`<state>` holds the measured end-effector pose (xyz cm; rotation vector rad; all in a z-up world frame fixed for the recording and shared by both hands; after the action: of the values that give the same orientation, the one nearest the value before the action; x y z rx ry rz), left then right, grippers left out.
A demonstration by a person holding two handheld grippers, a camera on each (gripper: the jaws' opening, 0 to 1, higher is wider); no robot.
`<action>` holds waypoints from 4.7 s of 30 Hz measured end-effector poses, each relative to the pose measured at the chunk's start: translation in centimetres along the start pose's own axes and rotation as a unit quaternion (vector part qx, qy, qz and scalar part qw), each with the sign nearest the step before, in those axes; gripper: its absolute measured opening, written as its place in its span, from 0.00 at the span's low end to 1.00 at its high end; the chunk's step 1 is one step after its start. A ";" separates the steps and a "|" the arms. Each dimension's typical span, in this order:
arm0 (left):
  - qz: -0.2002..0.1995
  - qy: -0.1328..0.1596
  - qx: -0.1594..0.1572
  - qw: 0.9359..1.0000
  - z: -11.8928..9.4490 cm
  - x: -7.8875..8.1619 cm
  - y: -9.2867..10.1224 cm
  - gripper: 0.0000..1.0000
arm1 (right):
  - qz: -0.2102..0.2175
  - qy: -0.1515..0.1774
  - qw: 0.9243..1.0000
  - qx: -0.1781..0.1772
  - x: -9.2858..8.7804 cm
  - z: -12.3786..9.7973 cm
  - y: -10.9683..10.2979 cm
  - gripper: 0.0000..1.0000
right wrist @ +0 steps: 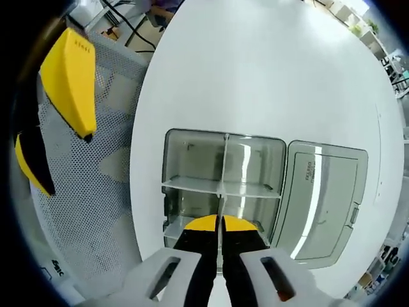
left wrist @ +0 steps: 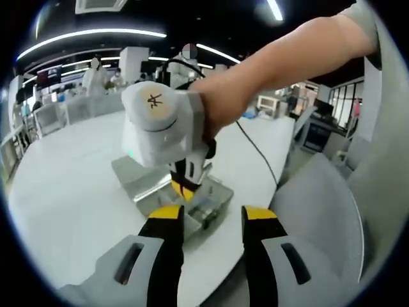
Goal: Insert the divider into the dual guide fixture by aligning both edges with the guide slots and pushing it downward to the bottom, including one-sided entry, uneven engagement, binding, and posture correction.
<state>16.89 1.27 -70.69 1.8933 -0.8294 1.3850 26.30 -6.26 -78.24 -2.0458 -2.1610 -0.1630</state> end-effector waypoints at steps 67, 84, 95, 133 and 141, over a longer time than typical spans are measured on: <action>-0.061 -0.055 -0.079 0.994 9.9 -5.2 3.2 0.31 | 0.021 0.013 1.000 0.017 -0.1 0.1 0.2 0.00; -0.068 -0.051 -0.048 0.995 9.7 -6.0 2.0 0.07 | 0.013 0.009 1.000 0.017 0.0 0.0 0.0 0.00; -0.077 -0.051 -0.027 0.995 9.7 -6.0 1.5 0.00 | 0.013 0.007 1.000 0.013 0.0 -0.4 -0.1 0.00; -0.094 -0.036 -0.023 0.995 9.1 -6.0 2.0 0.11 | -0.008 0.000 1.000 -0.008 0.8 -3.4 -0.3 0.00; -0.095 -0.037 -0.024 0.995 9.1 -5.9 2.2 0.14 | -0.011 0.002 1.000 -0.014 0.9 -4.2 -0.6 0.00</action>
<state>18.79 -6.55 -78.25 1.9412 -0.6900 1.1773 25.81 -6.19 -73.88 -2.0345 -2.1925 -0.1999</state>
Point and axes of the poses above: the point that each gripper's makers call its tool centre point, and the gripper's own axes: z roughly forward along the fingers, y roughly to its right, x roughly out of its top, the point moved 5 cm from there along -z, roughly backward along the fingers, and after that the axes turned 11 degrees about y, right-handed, at the moved point
